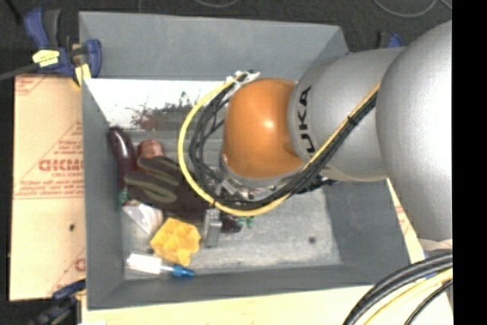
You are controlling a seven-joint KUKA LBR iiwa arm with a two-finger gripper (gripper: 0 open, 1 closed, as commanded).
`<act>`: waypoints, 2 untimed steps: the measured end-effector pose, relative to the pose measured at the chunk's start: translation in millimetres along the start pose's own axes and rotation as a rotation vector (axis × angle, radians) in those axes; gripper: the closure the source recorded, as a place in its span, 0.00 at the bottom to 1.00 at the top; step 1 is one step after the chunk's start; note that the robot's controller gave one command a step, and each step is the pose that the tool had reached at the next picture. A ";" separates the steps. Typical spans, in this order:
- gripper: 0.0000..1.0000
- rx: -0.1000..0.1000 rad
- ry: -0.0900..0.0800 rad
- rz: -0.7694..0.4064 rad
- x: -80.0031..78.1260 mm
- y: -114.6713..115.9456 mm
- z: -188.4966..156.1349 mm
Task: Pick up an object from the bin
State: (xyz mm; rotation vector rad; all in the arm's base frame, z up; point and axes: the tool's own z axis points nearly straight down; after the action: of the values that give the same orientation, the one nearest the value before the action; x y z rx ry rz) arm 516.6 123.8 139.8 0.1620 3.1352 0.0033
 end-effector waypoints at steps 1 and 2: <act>0.00 0.003 0.005 0.001 -23.0 -0.7 3.4; 0.00 -0.002 -0.005 0.114 -37.2 -6.6 -2.3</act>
Offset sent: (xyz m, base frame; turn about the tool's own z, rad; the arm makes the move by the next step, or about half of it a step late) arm 0.0372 -0.0123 -0.0026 0.1293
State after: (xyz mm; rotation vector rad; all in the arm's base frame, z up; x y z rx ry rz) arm 552.9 113.4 142.2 0.3396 3.1160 0.0061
